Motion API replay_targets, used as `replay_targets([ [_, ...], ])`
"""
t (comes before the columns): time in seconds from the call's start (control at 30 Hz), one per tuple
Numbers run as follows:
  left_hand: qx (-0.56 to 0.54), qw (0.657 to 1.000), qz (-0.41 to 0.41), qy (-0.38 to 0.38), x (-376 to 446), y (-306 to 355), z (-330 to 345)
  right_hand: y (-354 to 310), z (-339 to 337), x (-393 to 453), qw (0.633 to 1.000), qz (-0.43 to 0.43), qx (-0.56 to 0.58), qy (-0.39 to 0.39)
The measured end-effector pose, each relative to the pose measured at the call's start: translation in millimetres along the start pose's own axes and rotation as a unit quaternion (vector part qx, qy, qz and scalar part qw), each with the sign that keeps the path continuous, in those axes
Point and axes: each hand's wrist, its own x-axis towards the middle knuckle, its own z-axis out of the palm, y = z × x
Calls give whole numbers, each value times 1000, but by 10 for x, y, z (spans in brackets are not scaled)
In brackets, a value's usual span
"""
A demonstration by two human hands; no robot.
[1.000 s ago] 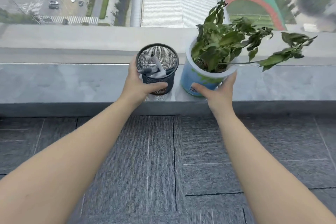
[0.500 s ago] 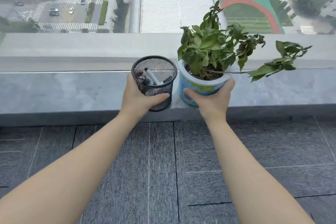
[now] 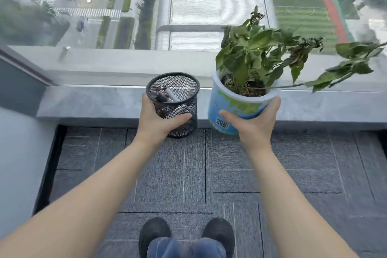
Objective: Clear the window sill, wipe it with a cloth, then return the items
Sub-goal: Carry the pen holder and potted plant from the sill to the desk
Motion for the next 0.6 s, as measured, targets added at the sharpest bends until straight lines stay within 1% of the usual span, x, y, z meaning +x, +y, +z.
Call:
replay_targets([
  [0.07, -9, 1000, -6, 2, -272, 460, -116, -517, -85, -147, 1000, -5, -4, -16],
  [0.2, -20, 1000, 5, 8, -788, 1425, -370, -1592, -259, -399, 999, -18, 14, -25],
  [0.33, -28, 999, 28, 19, -1214, 2287, -613, -2499, -403, -592, 998, -31, 38, -48],
  [0.43, -44, 997, 48, 43, -1526, 2750, -748, -2984, -483, -724, 993, -49, 51, -92],
  [0.6, -43, 990, 83, 102, -2095, 3203, -929, -3560, -572, -929, 978, -92, 53, -180],
])
